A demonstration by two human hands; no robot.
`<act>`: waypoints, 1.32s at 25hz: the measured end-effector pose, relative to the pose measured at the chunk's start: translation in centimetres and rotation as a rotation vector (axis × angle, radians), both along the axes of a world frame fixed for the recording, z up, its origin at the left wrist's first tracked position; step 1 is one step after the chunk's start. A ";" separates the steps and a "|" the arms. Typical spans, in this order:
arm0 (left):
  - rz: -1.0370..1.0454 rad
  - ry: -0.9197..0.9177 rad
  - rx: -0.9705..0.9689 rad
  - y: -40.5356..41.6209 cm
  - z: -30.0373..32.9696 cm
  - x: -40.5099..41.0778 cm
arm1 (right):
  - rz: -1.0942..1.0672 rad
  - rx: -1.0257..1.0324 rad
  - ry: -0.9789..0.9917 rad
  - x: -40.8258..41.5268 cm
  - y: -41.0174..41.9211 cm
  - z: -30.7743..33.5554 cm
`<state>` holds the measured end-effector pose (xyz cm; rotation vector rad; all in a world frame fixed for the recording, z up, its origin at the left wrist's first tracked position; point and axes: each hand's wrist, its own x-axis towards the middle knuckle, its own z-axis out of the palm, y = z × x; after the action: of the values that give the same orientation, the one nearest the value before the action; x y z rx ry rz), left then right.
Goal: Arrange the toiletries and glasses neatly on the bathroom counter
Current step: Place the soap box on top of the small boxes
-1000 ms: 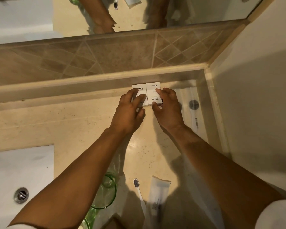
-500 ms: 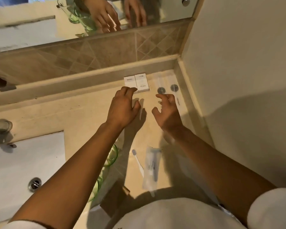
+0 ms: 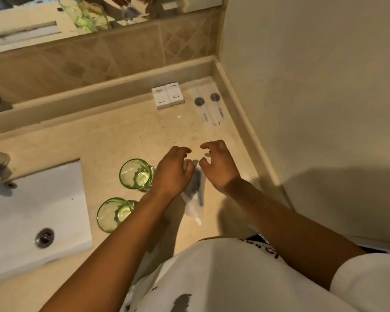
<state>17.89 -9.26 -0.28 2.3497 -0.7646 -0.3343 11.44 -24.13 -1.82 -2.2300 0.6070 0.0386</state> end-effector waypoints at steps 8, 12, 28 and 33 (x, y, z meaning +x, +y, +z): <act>0.222 0.103 0.027 8.1 -2.2 -7.0 | 0.207 -0.027 0.079 -4.0 5.7 -1.8; 0.422 0.242 0.033 12.8 -3.4 -10.3 | 0.474 0.021 0.160 -3.8 9.5 -2.3; 1.035 0.402 -0.011 17.1 -5.4 -14.8 | 0.779 -0.150 0.384 -1.6 13.4 -4.2; 1.026 0.481 -0.044 15.7 -5.0 -14.9 | 0.838 -0.122 0.392 -1.9 13.4 -4.0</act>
<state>2.97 6.44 -5.27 2.1582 0.6494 -0.3762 9.50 -10.73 -5.78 -2.4595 -0.1758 0.8937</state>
